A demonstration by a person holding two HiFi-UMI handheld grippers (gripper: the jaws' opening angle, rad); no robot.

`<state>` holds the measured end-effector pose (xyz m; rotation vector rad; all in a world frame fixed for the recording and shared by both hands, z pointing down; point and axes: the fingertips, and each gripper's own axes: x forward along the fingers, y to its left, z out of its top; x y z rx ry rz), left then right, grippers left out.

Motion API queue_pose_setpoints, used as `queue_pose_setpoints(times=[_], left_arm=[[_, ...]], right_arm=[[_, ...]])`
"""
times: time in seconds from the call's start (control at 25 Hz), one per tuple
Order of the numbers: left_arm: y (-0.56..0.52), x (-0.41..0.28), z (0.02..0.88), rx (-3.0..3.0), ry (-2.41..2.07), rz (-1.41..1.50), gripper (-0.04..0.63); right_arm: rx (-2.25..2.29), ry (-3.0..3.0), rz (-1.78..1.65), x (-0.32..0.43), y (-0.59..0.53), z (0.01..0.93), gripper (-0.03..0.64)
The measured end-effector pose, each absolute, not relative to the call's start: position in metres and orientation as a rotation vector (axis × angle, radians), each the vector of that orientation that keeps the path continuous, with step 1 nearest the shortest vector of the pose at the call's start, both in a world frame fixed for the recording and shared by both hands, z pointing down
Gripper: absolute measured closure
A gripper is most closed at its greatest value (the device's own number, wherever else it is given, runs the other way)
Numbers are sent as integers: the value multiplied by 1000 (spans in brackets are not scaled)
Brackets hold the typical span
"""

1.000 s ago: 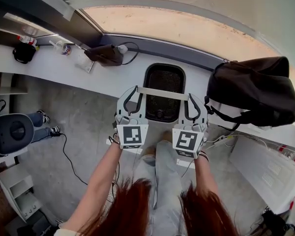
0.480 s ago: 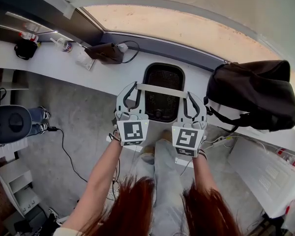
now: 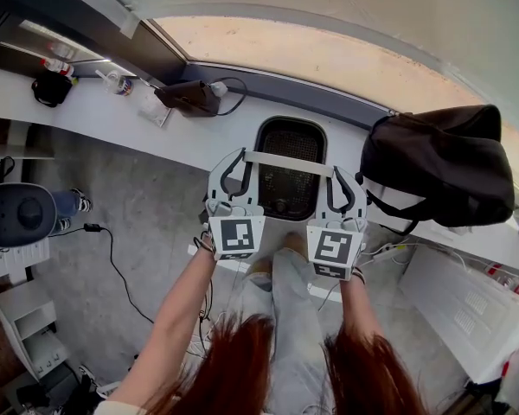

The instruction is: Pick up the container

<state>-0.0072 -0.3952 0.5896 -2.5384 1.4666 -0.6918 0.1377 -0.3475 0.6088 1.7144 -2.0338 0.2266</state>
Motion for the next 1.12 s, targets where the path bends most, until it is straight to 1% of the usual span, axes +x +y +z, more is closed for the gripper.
queue_pose_setpoints(times=[0.76, 1.12], left_arm=[[-359, 1, 495, -2553, 1467, -610, 522], [-339, 4, 452, -2551, 1419, -642, 522]], right_arm=[[1765, -2005, 181, 146, -310, 515, 555], [1757, -2002, 173, 150, -292, 477, 557]])
